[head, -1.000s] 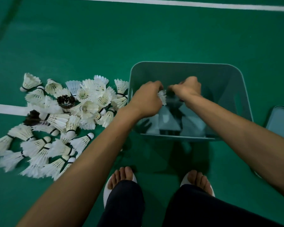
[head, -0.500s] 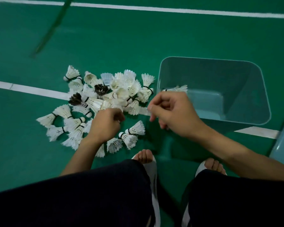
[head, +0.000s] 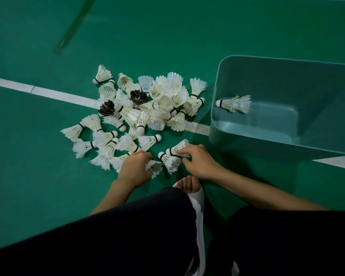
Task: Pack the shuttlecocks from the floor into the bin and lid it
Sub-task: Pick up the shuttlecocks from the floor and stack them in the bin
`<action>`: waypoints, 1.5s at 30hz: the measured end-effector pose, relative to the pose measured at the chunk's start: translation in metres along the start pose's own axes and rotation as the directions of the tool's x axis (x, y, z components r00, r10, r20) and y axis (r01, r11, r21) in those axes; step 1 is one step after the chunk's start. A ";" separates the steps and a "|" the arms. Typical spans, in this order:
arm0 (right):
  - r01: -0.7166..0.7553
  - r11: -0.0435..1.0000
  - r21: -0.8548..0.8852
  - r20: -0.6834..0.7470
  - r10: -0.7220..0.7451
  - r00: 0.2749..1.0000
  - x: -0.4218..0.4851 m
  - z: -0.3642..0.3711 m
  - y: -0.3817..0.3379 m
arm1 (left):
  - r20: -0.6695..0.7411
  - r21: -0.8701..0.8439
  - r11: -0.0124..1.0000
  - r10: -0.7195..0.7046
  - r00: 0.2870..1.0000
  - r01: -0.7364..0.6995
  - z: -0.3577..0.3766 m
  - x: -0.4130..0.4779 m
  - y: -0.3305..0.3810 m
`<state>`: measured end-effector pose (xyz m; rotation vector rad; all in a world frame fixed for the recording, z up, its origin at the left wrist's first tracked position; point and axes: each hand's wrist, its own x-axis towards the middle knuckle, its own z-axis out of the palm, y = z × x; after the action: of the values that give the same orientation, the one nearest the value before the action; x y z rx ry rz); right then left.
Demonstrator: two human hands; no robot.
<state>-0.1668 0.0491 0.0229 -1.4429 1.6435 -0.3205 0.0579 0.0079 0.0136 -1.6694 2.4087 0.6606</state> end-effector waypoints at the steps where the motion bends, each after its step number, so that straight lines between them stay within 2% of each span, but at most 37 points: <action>1: 0.013 1.000 -0.014 -0.005 -0.014 1.000 0.002 0.002 0.000 | -0.016 0.004 1.000 -0.010 1.000 0.010 0.002 0.000 0.000; 5: 0.147 0.987 -0.062 -0.093 -0.152 0.984 0.006 -0.004 -0.006 | -0.121 0.040 0.993 -0.105 0.987 0.110 0.008 -0.003 0.006; 9: 0.246 0.957 -0.151 -0.180 -0.272 0.945 0.002 -0.015 -0.020 | -0.149 -0.093 0.991 0.077 0.986 -0.091 0.001 -0.005 0.012; 14: 0.354 0.911 -0.211 -0.242 -0.399 0.884 -0.009 -0.030 -0.042 | -0.004 -0.019 0.965 0.261 0.965 -0.261 0.003 0.008 0.030; 17: 0.410 0.888 -0.210 -0.254 -0.455 0.854 -0.021 -0.042 -0.058 | 0.065 0.033 0.963 0.266 0.962 -0.269 0.017 0.013 0.039; 21: 0.467 0.861 -0.202 -0.338 -0.508 0.792 -0.036 -0.067 -0.073 | -0.032 -0.015 0.974 0.226 0.974 -0.226 0.032 0.012 0.042; 23: 0.465 0.866 -0.182 -0.428 -0.496 0.756 -0.041 -0.085 -0.075 | -0.050 -0.116 0.977 0.172 0.984 -0.177 0.025 0.017 0.049; 25: 0.435 0.892 -0.123 -0.559 -0.425 0.712 -0.044 -0.107 -0.070 | -0.081 -0.325 0.936 0.112 0.990 -0.132 0.007 0.024 0.062; 27: 0.407 0.913 -0.040 -0.684 -0.321 0.655 -0.048 -0.130 -0.058 | -0.171 -0.547 0.826 0.049 0.984 -0.136 -0.016 0.029 0.081; 29: 0.390 0.921 0.023 -0.756 -0.239 0.609 -0.058 -0.152 -0.043 | -0.316 -0.687 0.695 -0.024 0.948 -0.211 -0.043 0.031 0.106; 32: 0.348 0.929 0.127 -0.809 -0.106 0.578 -0.084 -0.179 -0.024 | -0.528 -0.681 0.610 -0.027 0.849 -0.404 -0.083 0.028 0.152; 35: 0.297 0.936 0.188 -0.837 -0.005 0.547 -0.107 -0.200 -0.007 | -0.612 -0.603 0.606 0.066 0.788 -0.519 -0.109 0.024 0.196; 38: 0.174 0.951 0.255 -0.837 0.127 0.532 -0.118 -0.217 0.016 | -0.592 -0.539 0.631 0.186 0.784 -0.557 -0.114 0.032 0.237; 41: 0.044 0.940 0.339 -0.793 0.260 0.551 -0.116 -0.232 0.042 | -0.515 -0.510 0.664 0.274 0.812 -0.547 -0.106 0.048 0.263; 45: -0.066 0.867 0.494 -0.702 0.443 0.557 -0.092 -0.245 0.077 | -0.291 -0.461 0.774 0.331 0.898 -0.434 -0.089 0.076 0.269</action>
<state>-0.4081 0.0671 0.1481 -0.6839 2.2800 -1.2240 -0.2056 -0.0172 0.1404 -1.4385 2.9463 1.3785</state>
